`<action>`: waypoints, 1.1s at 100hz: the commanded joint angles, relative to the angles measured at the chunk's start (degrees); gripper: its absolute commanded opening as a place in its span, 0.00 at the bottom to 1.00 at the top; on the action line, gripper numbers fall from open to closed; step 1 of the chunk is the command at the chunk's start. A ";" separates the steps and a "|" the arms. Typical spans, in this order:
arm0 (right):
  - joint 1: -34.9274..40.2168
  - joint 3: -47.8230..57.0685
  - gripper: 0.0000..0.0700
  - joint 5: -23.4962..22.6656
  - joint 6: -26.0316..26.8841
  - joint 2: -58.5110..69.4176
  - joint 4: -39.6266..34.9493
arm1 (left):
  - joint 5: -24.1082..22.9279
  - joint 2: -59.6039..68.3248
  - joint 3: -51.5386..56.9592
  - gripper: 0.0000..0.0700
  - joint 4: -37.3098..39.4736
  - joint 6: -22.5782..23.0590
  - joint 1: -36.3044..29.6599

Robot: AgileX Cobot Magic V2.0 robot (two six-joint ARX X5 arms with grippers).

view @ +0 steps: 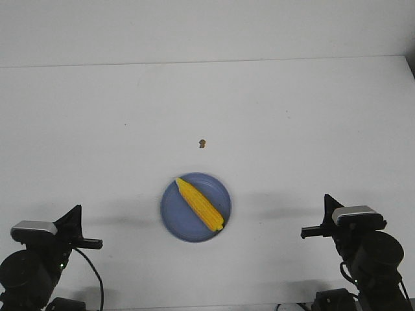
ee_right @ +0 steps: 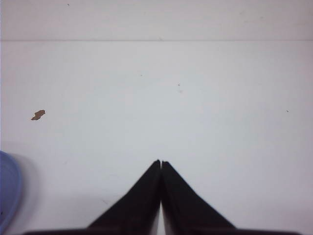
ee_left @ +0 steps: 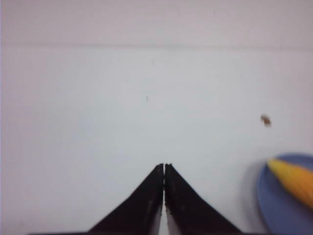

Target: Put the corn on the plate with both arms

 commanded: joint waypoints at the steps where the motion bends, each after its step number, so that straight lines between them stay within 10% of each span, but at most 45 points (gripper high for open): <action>1: 0.04 0.48 0.00 0.20 0.35 0.11 0.66 | -0.22 -1.66 -1.40 0.02 2.82 0.90 0.66; 110: 0.04 0.48 0.00 0.20 0.37 0.11 0.66 | -0.15 -16.24 -34.03 0.02 33.09 0.85 6.84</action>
